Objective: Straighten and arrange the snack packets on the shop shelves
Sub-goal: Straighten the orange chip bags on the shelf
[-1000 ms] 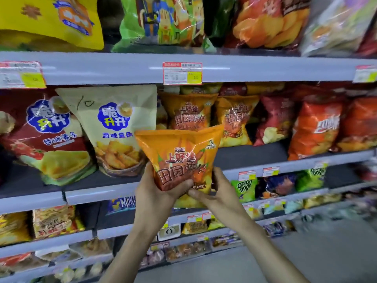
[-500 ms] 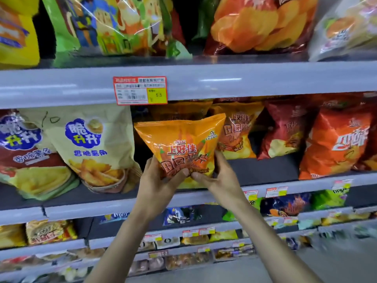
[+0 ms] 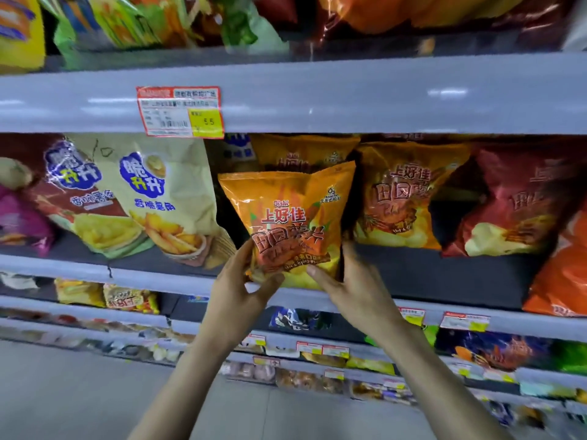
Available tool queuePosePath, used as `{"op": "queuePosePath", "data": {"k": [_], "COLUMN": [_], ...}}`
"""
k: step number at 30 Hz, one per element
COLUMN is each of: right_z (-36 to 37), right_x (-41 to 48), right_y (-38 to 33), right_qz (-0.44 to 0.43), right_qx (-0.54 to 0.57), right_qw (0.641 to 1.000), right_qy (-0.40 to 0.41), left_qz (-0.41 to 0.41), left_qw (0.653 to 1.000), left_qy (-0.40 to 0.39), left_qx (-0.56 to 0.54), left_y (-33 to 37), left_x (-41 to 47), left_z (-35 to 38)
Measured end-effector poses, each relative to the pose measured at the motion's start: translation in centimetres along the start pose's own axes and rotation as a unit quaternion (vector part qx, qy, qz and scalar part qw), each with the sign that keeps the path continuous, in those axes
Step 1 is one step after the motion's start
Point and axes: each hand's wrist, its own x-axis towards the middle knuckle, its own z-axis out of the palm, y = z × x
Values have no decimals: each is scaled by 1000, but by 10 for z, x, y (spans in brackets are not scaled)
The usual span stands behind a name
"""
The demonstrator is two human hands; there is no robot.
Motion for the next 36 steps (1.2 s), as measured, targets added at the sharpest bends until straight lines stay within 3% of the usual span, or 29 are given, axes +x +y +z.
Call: {"op": "queuePosePath", "data": {"k": [8, 13, 19, 23, 31, 36], "right_z": [-14, -29, -46, -65, -118, -140], "right_x": [-28, -77, -141, -173, -172, -127], "right_y": [-16, -30, -18, 4, 44, 81], "right_qz": [22, 9, 14, 42, 112, 107], "right_qx": [-90, -171, -291, -329, -298, -127], "right_qw": [995, 985, 955, 933, 933, 964], "right_qy": [-19, 0, 60, 141, 166, 206], "left_qz": [-7, 42, 106, 131, 139, 123], "left_qw": [992, 977, 958, 947, 965, 981], "left_qy": [-2, -35, -56, -67, -120, -54], "left_qx": [130, 206, 262, 287, 188, 137], "left_y": [6, 18, 37, 55, 90, 119], "left_x": [-37, -67, -92, -107, -81, -34], "left_z": [-27, -30, -9, 15, 81, 129]}}
